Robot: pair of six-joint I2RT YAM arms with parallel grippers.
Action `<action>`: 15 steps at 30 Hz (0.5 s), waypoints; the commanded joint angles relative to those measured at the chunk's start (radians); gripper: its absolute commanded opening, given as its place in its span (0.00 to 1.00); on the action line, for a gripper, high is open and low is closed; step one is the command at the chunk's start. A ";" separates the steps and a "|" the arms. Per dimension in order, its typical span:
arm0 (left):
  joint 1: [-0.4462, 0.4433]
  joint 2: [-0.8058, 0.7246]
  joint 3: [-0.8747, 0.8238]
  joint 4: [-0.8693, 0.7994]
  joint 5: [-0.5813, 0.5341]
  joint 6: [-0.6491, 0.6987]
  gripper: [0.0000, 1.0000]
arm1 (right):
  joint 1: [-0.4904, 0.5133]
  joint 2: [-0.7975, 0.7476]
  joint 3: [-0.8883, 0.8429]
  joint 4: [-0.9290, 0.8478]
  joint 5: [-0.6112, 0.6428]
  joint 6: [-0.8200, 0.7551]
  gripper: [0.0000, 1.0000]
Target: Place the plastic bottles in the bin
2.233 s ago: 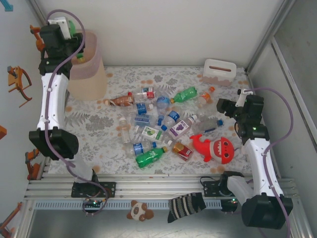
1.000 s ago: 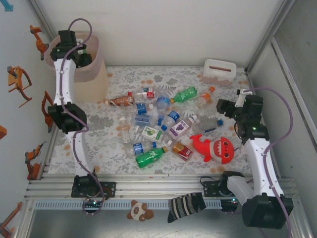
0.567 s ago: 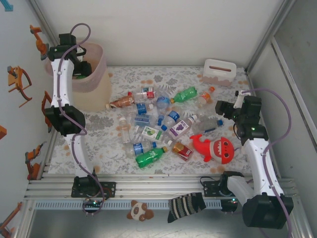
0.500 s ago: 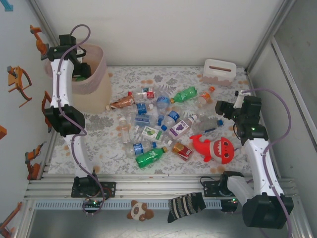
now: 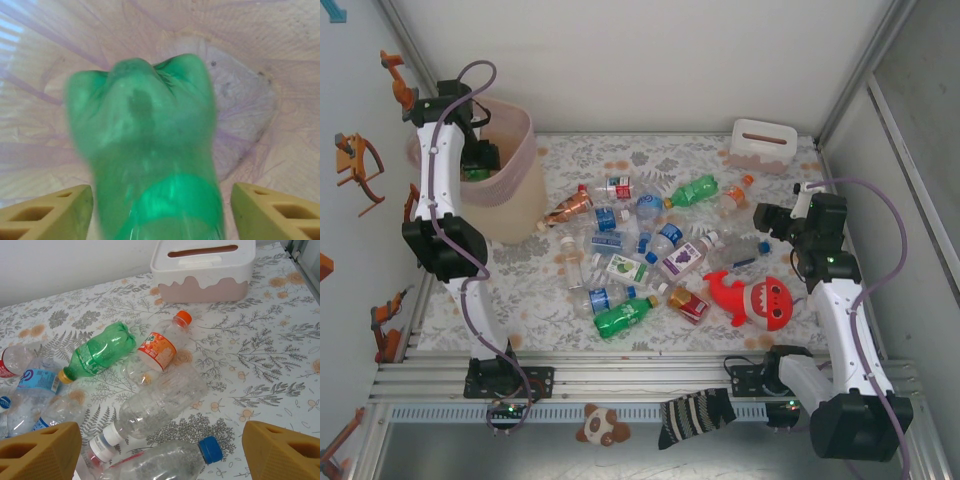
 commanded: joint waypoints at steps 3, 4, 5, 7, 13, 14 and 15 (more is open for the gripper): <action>0.004 -0.046 0.077 -0.031 0.039 -0.011 0.79 | 0.012 -0.024 0.020 -0.011 -0.006 0.001 0.83; 0.002 -0.049 0.088 -0.031 0.052 -0.012 0.79 | 0.012 -0.024 0.025 -0.014 -0.004 0.000 0.83; 0.003 -0.056 0.100 -0.031 0.074 -0.015 0.79 | 0.012 -0.027 0.030 -0.017 -0.003 -0.001 0.83; 0.002 -0.072 0.120 -0.027 0.118 -0.018 0.79 | 0.014 -0.030 0.039 -0.023 -0.002 -0.001 0.83; -0.019 -0.155 0.143 0.021 0.272 -0.027 0.78 | 0.018 -0.037 0.062 -0.039 -0.004 0.000 0.83; -0.026 -0.169 0.140 0.032 0.303 -0.025 0.78 | 0.018 -0.039 0.064 -0.042 -0.004 0.001 0.83; -0.035 -0.184 0.140 0.040 0.330 -0.022 0.78 | 0.021 -0.039 0.067 -0.044 -0.004 0.002 0.83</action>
